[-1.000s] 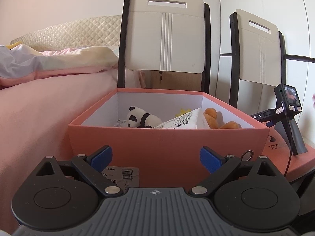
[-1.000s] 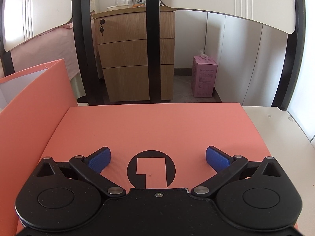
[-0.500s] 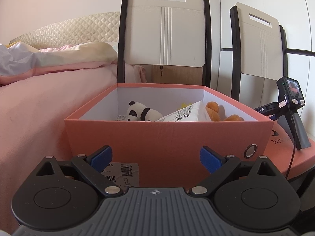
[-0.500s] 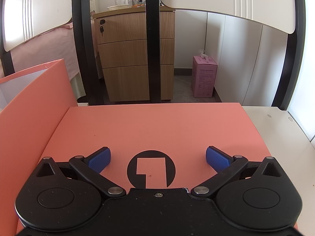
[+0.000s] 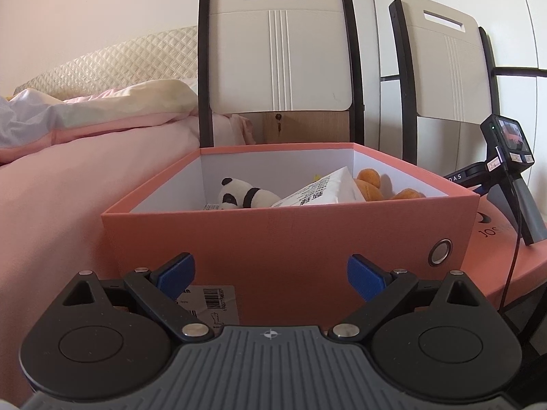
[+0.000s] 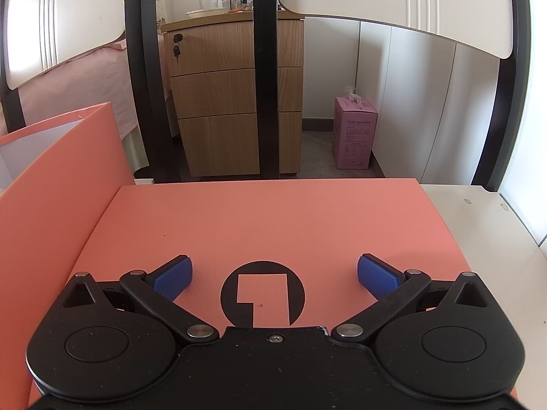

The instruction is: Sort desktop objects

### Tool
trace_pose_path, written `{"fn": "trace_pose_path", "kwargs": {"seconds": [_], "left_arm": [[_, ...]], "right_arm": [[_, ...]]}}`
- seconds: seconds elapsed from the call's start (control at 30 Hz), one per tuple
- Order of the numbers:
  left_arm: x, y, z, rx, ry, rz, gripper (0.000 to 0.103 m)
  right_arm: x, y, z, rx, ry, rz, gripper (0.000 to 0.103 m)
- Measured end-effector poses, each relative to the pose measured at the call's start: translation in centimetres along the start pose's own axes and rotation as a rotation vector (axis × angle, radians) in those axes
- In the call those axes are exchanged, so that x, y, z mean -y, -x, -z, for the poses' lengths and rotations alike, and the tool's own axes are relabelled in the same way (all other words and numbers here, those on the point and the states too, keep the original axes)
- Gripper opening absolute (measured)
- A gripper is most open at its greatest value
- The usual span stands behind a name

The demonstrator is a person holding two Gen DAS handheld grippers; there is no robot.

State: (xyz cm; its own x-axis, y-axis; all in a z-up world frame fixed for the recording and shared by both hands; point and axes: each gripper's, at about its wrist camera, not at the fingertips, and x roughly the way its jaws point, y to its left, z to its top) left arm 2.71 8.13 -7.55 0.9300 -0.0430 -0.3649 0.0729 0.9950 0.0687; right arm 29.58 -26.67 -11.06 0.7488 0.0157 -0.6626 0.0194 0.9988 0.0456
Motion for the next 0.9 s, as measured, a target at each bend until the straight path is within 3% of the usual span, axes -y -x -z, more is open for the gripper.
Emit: {"fn": "trace_pose_path", "kwargs": {"seconds": [0.3,0.9], "left_arm": [[-0.1,-0.2,0.2,-0.026,-0.007,0.008,0.097],[-1.2,-0.1,-1.0,-0.023,0.088,0.057,0.097]], "right_arm": [[0.0,0.0,0.0,0.000,0.000,0.000,0.103],[0.0,0.0,0.0,0.000,-0.001,0.001,0.103]]}}
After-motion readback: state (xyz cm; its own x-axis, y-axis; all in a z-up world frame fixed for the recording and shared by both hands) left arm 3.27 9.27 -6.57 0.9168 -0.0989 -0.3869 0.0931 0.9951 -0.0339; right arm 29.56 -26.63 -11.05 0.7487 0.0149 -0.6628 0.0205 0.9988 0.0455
